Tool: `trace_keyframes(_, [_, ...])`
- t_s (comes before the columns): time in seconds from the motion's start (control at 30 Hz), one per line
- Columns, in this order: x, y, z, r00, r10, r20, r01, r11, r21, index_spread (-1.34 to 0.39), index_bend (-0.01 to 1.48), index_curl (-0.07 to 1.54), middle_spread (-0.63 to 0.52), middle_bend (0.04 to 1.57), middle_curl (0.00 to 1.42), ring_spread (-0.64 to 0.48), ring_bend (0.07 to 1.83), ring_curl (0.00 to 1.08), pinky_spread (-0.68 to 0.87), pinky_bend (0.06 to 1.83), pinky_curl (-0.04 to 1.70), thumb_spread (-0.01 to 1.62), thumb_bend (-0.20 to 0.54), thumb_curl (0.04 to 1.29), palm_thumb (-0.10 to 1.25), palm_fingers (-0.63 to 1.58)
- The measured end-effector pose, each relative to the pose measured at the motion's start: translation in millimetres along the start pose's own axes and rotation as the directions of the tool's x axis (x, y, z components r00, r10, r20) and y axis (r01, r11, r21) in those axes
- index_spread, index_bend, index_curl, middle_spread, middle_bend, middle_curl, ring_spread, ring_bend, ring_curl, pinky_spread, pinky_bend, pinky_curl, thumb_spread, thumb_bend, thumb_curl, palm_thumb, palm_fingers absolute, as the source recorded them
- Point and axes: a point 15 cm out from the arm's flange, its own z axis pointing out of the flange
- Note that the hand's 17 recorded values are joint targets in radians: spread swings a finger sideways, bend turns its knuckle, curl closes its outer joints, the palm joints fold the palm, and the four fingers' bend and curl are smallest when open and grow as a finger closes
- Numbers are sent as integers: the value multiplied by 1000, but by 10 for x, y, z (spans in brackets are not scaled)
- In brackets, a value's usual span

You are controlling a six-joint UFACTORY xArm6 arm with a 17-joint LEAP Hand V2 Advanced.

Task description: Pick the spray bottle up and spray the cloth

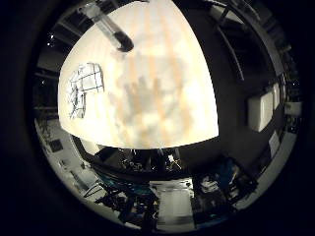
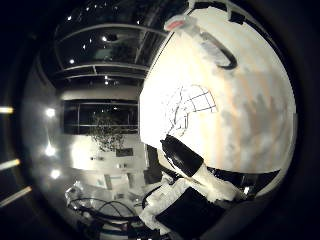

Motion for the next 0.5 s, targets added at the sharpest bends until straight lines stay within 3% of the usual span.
trace_keyframes(0.5, [793, 47, -15, 993, 88, 82, -95, 992, 84, -198, 153, 273, 126, 319, 352, 193, 541, 248, 386, 640, 256, 1144, -24, 334, 536, 85])
